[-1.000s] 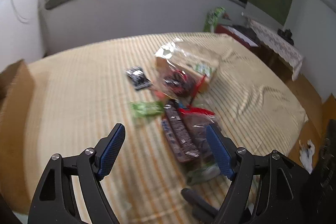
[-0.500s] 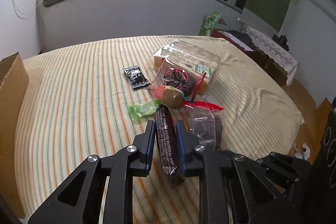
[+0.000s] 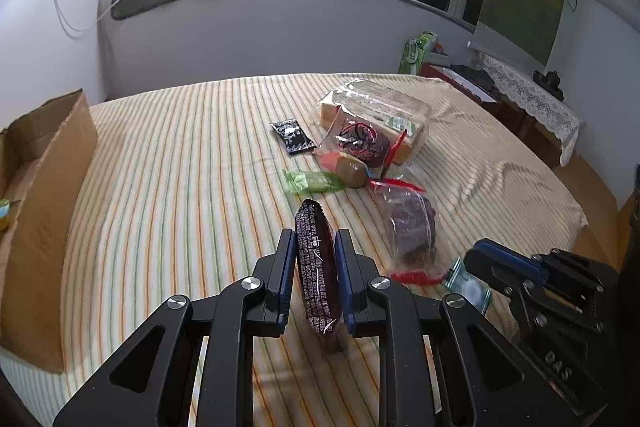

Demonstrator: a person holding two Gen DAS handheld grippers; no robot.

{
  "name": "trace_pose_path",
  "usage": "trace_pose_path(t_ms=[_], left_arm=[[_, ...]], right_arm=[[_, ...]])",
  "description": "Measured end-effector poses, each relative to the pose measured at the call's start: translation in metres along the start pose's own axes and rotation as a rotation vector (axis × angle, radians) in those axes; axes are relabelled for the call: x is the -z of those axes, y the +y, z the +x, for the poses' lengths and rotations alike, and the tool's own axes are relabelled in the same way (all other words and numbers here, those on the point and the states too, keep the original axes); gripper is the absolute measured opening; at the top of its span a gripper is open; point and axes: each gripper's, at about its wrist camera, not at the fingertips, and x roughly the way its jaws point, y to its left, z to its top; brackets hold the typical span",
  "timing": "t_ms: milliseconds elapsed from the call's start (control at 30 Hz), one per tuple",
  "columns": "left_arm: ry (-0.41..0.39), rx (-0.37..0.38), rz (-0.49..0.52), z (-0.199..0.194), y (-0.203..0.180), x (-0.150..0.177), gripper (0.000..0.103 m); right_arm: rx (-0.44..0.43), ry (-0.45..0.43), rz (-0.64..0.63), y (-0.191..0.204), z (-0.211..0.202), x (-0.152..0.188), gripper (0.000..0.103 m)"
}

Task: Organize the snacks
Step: 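Grasp the dark chocolate bar with the left tool while the right tool grasps the green candy packet, then lift and carry the chocolate bar with the left tool while the right tool carries the packet to the box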

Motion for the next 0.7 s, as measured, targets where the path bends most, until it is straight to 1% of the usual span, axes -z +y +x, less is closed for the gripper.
trace_pose_path(t_ms=[100, 133, 167, 200, 233, 300, 367, 400, 533, 700], left_arm=[[0.003, -0.007, 0.009, 0.002, -0.003, 0.003, 0.018], [0.000, -0.011, 0.011, 0.002, -0.003, 0.003, 0.018], [-0.001, -0.012, 0.012, 0.001, -0.003, 0.003, 0.018], [-0.001, -0.012, 0.013, 0.001, -0.003, 0.003, 0.018], [0.000, -0.012, 0.014, 0.001, -0.004, 0.003, 0.018], [-0.001, -0.010, 0.013, 0.000, -0.004, 0.004, 0.018], [-0.003, -0.009, 0.012, 0.000, -0.005, 0.004, 0.018], [-0.003, -0.009, 0.012, -0.001, -0.005, 0.004, 0.018], [-0.009, -0.012, 0.011, -0.003, -0.004, 0.004, 0.018], [-0.028, -0.021, 0.006, -0.009, -0.004, 0.001, 0.018]], right_arm=[[0.020, -0.022, -0.019, 0.004, -0.009, 0.004, 0.009], [0.019, -0.026, -0.026, 0.005, -0.012, 0.005, 0.015], [0.015, -0.007, -0.047, 0.008, -0.011, 0.005, 0.021], [0.024, 0.023, -0.072, 0.011, -0.006, 0.006, 0.033], [0.029, 0.046, -0.093, 0.014, -0.002, 0.008, 0.036], [0.026, 0.078, -0.109, 0.016, 0.004, 0.012, 0.037], [0.034, 0.080, -0.111, 0.017, 0.004, 0.013, 0.034], [0.040, 0.082, -0.113, 0.017, 0.003, 0.012, 0.022], [0.024, 0.088, -0.102, 0.015, 0.002, 0.010, 0.020], [0.036, 0.027, -0.070, 0.011, -0.010, 0.005, 0.020]])
